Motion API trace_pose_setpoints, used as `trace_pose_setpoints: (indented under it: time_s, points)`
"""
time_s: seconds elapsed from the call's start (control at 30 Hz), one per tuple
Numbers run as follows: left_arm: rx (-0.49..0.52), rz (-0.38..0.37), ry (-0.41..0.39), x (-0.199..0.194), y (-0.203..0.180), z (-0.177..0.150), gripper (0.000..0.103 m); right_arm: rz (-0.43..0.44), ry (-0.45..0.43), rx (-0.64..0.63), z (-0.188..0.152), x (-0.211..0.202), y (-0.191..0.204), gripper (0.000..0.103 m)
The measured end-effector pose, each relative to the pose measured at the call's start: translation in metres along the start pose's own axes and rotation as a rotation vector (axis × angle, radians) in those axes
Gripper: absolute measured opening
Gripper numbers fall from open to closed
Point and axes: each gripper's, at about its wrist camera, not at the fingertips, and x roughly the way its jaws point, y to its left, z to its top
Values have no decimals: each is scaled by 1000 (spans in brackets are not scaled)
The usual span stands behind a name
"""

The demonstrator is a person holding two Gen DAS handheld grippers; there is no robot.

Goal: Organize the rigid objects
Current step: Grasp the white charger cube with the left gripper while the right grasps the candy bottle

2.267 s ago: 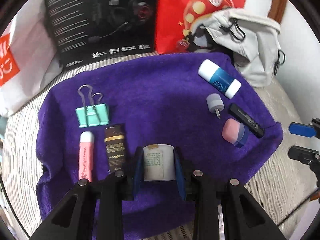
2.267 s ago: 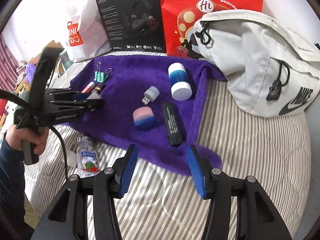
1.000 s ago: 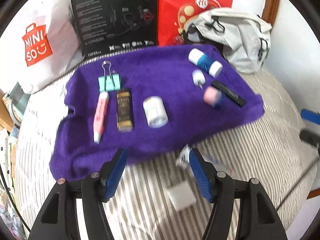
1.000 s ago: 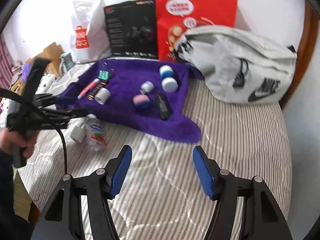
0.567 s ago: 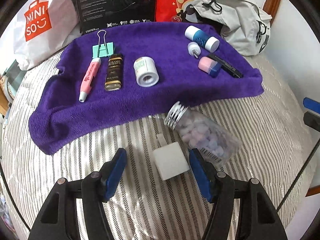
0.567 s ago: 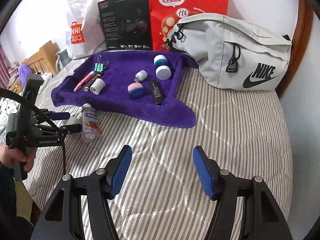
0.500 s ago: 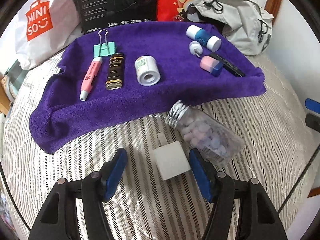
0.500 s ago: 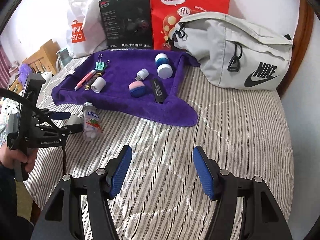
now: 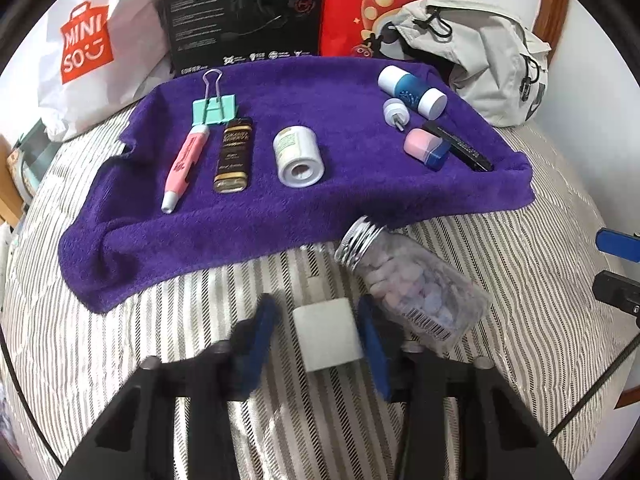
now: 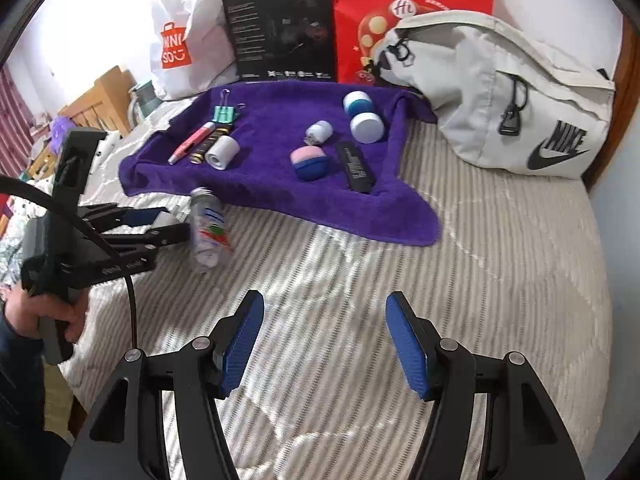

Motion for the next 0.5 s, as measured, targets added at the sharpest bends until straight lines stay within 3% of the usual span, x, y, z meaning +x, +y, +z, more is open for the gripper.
trace_pose_setpoints:
  time_s: [0.13,0.5]
  points:
    - [-9,-23,1,-2,6,-2,28,30,-1,-13,8,7,11,63]
    - [-75,15,9,-15,51,-24,28,151,29,-140,36,48,65,63]
